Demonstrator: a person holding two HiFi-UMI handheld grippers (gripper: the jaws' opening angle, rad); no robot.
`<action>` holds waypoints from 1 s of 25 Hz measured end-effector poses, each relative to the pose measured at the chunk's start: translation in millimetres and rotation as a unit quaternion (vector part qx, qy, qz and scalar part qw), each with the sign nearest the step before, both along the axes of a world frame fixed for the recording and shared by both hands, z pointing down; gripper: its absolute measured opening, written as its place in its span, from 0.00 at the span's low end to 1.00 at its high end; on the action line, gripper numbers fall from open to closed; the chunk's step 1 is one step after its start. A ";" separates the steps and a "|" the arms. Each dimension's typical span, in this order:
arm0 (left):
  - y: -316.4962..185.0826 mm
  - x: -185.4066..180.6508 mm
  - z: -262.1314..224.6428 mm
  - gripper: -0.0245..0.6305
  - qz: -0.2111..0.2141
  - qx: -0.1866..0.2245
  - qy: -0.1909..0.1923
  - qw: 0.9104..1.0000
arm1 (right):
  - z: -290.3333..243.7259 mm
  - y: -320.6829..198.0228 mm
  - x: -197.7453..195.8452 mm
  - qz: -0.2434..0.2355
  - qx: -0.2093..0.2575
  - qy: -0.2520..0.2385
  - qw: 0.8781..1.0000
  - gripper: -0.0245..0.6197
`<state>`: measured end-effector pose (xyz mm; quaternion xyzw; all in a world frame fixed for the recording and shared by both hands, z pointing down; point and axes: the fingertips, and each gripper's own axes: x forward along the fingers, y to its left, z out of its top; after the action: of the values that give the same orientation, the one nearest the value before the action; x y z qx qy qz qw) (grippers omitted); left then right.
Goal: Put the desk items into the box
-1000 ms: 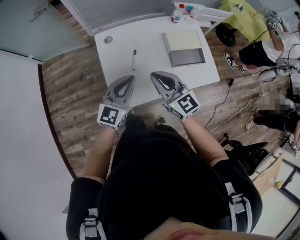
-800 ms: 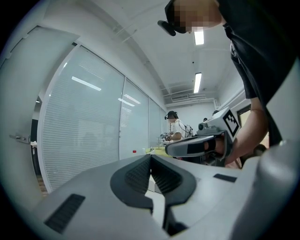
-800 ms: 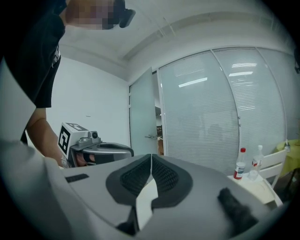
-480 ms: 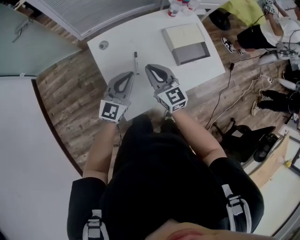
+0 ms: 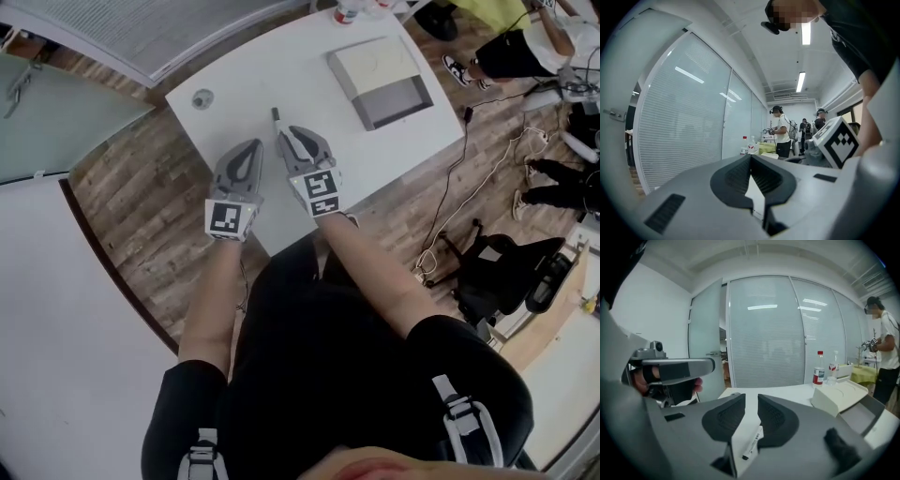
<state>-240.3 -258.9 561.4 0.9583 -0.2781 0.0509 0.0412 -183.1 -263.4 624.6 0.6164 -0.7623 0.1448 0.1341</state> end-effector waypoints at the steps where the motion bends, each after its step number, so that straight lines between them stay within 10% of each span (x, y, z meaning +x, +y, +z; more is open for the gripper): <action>1: -4.5 -0.6 7.1 0.05 -0.002 -0.003 -0.001 1.000 | 10.7 -3.5 -2.2 0.005 -0.008 0.001 1.000 0.17; 25: -39.9 -8.2 83.6 0.05 -0.015 -0.053 -0.020 0.998 | 168.1 -20.5 -8.1 0.073 -0.224 0.020 0.972 0.24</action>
<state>-248.5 -298.9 645.0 0.9494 -0.2898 0.0839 0.0869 -191.2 -284.0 792.7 0.6276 -0.6603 0.3090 0.2732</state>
